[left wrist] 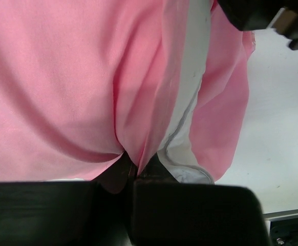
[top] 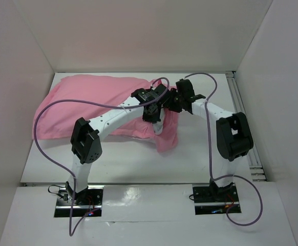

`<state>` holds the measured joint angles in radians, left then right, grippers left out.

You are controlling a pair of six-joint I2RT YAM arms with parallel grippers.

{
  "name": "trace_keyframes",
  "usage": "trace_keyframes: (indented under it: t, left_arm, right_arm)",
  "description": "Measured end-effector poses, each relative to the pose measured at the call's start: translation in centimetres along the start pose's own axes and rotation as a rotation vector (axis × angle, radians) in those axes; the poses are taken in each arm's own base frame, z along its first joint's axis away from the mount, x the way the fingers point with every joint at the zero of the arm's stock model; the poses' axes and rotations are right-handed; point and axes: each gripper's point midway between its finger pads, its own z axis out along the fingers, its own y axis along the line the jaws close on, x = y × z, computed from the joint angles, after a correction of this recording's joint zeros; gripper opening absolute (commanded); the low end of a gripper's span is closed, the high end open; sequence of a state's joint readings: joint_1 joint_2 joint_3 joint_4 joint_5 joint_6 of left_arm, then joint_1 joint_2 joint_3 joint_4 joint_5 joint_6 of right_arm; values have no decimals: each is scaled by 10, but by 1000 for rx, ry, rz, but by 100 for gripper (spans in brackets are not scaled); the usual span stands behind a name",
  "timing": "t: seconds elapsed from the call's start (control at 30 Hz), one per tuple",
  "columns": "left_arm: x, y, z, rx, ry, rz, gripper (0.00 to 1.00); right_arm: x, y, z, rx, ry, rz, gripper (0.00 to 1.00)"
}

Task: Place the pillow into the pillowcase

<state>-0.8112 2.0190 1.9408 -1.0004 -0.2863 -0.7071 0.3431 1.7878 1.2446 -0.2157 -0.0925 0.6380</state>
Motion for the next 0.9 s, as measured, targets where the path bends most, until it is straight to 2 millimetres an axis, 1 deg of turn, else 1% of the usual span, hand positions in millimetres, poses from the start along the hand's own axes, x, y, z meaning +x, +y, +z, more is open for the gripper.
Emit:
trace_keyframes:
  t: [0.17,0.2,0.23,0.27,0.3,0.33,0.43,0.5,0.53,0.57,0.6,0.63,0.73,0.83,0.9]
  left_arm:
    - [-3,-1,1,8,-6,-7,0]
    - [-4,1,1,7,-7,-10,0]
    - [-5,2,1,6,-6,-14,0]
    - [-5,2,1,9,-4,-17,0]
    - [-5,2,1,12,-2,-20,0]
    - [-6,3,1,18,1,-25,0]
    - [-9,6,0,44,17,-50,0]
    - [-12,8,-2,62,27,-69,0]
    - [-14,10,-3,71,29,-81,0]
    - [-18,15,-7,90,32,-114,0]
    - [-18,15,-8,92,33,-120,0]
    - [-19,16,-9,102,35,-137,0]
    - [-20,18,-12,126,48,-197,0]
    - [-17,18,-12,129,68,-247,0]
    - [-14,18,-11,121,83,-284,0]
  right_arm:
    - [6,-2,11,34,11,-6,35]
    - [7,-1,12,35,13,-6,27]
    - [8,0,12,35,14,-9,22]
    - [9,1,11,33,13,-4,9]
    - [8,1,11,33,11,-8,3]
    - [8,1,9,32,8,-7,0]
    - [9,-2,-1,37,-7,-24,0]
    - [10,-2,-13,29,-14,-49,0]
    - [10,-1,-22,18,-17,-71,0]
    - [10,9,-45,-29,-18,-125,0]
    - [9,11,-48,-36,-21,-130,0]
    - [9,16,-57,-59,-23,-173,0]
    - [22,33,-83,-130,6,-312,0]
    - [46,53,-105,-209,46,-470,0]
    - [62,61,-114,-242,77,-550,0]
